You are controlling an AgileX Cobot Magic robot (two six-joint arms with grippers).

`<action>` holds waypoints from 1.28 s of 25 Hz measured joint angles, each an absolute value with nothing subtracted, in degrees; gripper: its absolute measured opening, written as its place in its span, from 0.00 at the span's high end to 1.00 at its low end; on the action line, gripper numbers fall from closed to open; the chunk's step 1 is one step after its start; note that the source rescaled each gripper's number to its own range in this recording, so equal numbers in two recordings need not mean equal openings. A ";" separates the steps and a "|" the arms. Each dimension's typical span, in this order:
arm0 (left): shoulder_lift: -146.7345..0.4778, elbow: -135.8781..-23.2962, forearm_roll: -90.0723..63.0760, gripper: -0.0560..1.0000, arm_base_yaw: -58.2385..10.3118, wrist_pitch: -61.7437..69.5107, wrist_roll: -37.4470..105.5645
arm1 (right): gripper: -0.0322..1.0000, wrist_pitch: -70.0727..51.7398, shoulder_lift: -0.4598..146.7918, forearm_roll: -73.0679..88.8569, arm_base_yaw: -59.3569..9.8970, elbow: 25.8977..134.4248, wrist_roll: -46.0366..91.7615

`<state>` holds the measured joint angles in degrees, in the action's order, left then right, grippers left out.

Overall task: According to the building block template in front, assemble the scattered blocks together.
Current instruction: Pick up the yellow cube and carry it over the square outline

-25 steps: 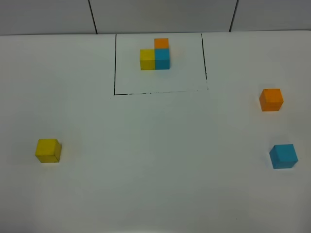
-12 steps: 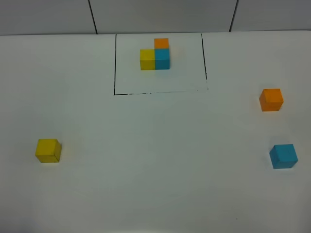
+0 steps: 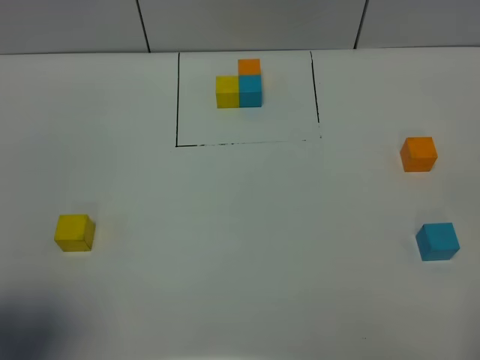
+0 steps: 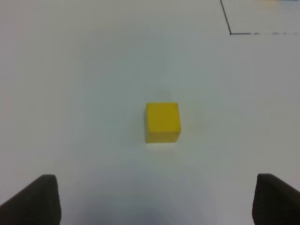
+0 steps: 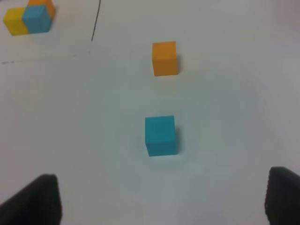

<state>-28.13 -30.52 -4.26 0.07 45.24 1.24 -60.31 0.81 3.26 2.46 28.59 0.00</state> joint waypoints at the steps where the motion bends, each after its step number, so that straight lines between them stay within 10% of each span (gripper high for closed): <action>1: -31.70 -30.52 -4.26 0.03 0.07 43.82 1.21 | 0.23 -60.31 0.81 3.26 2.46 28.59 0.00; 14: -83.69 -46.12 -4.36 0.03 -1.14 40.51 1.27 | 0.23 -60.31 0.81 3.26 2.46 28.59 -0.58; 32: -90.36 -51.03 -4.32 0.03 -4.67 41.27 -2.39 | 0.24 -60.31 0.81 3.26 2.46 28.59 -0.65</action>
